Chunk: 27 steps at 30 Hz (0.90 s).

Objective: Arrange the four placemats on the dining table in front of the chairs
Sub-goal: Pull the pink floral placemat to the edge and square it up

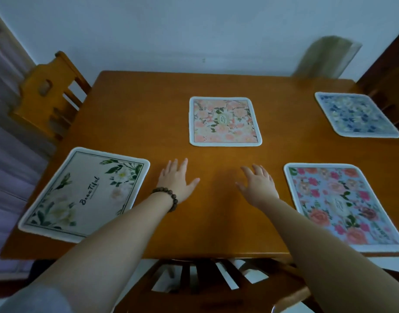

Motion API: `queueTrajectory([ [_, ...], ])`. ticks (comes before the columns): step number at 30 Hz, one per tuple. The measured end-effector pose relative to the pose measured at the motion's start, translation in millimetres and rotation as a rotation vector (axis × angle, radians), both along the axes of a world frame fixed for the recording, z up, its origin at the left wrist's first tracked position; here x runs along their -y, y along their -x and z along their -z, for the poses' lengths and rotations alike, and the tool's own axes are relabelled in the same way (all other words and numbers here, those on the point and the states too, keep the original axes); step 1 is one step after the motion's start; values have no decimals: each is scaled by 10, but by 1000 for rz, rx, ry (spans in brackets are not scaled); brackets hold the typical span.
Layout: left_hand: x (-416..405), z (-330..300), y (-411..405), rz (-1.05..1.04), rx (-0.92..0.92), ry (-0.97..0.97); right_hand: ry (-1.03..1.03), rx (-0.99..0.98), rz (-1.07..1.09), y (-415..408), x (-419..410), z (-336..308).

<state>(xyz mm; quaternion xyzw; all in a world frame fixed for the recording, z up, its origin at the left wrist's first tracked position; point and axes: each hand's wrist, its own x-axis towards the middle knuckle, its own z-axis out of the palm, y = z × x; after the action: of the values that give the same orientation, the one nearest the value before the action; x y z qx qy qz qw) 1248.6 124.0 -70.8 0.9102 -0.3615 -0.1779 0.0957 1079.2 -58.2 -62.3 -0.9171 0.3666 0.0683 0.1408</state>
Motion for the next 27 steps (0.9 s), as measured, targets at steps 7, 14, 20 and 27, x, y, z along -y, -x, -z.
queueTrajectory([
  [7, 321, 167, -272, -110, -95, 88, -34, 21, 94, -211, 513, 144],
  [14, 1070, 467, -843, -147, -47, 27, -63, 38, 156, -685, 1300, 467],
  [20, 1519, 789, -1104, -94, 16, -76, -123, 82, 197, -991, 1749, 795],
  [27, 1651, 970, -1146, -66, 12, -66, -185, 112, 229, -1122, 1896, 942],
])
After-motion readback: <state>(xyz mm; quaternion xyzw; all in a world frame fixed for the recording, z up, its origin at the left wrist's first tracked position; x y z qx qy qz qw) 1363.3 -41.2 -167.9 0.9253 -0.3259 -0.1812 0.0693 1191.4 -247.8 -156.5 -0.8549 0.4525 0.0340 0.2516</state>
